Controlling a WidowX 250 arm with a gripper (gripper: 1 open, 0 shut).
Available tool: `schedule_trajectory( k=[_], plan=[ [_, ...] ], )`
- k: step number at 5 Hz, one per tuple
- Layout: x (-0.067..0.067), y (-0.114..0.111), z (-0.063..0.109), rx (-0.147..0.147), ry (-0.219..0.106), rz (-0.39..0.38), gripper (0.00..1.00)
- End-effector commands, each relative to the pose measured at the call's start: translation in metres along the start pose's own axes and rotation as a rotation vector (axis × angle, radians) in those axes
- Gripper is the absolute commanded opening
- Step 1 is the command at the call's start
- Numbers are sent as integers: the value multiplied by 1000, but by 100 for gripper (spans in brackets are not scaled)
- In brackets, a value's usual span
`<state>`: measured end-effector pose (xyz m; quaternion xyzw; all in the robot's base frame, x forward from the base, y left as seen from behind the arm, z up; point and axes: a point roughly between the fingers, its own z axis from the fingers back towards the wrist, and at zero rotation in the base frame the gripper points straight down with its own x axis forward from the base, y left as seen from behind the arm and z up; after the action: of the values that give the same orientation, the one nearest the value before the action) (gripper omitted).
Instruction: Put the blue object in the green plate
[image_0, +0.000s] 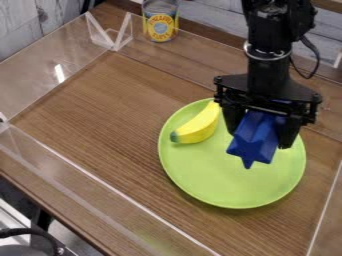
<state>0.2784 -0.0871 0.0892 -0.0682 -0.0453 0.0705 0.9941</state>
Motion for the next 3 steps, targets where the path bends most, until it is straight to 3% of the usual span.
schedule_trajectory(
  k=[1,3],
  plan=[
    [8,-5,21,-29,-78,-11,100],
    [4,-1,19,-27,-66,-14,100]
  ],
)
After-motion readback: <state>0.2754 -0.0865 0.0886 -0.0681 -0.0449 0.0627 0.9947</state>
